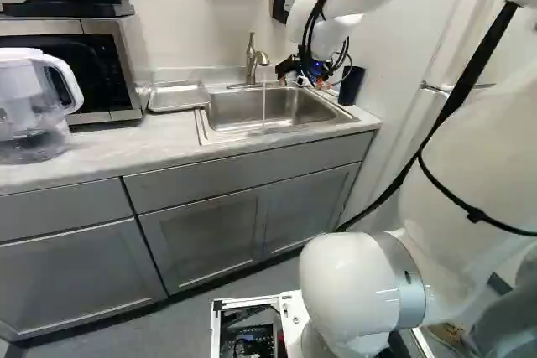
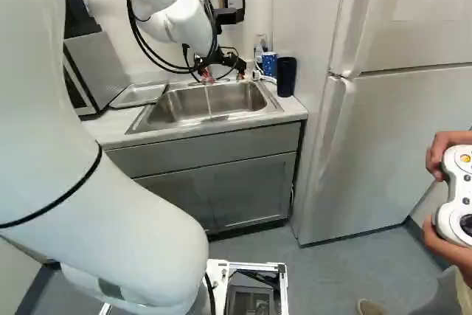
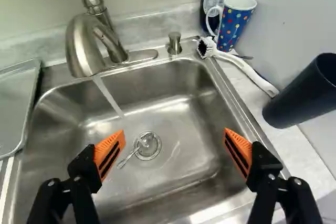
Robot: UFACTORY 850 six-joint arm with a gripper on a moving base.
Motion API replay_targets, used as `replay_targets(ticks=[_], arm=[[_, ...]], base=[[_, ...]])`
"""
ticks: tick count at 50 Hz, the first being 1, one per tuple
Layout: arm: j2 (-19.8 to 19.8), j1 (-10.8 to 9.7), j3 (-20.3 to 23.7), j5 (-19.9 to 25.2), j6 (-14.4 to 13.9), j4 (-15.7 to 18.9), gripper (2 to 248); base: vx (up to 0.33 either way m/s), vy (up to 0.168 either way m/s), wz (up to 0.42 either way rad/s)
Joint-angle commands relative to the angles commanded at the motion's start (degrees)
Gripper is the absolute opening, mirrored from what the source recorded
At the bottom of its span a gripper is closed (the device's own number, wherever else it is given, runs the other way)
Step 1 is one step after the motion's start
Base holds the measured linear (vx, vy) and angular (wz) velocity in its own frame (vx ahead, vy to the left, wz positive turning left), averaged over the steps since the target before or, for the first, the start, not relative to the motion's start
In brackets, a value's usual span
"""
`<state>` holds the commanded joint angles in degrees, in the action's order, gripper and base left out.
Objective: Rinse the cup and place it in the tray
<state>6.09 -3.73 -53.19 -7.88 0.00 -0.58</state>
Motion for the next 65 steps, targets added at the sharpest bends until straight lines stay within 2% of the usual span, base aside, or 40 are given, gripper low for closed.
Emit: replay_targets(ticks=[26, 38, 55, 65], arm=[[2.11, -4.48, 5.36, 7.83, 0.0, -4.28, 247], [0.95, -6.63, 5.7, 11.71, 0.0, -7.15, 247], [-0.01, -9.21, 4.79, 16.61, 0.0, -14.14, 247], [-0.7, -10.68, 4.14, 17.71, 0.0, -19.24, 247]], base=[[0.0, 0.0, 0.0], [0.0, 0.0, 0.0], [0.0, 0.0, 0.0], [0.0, 0.0, 0.0]])
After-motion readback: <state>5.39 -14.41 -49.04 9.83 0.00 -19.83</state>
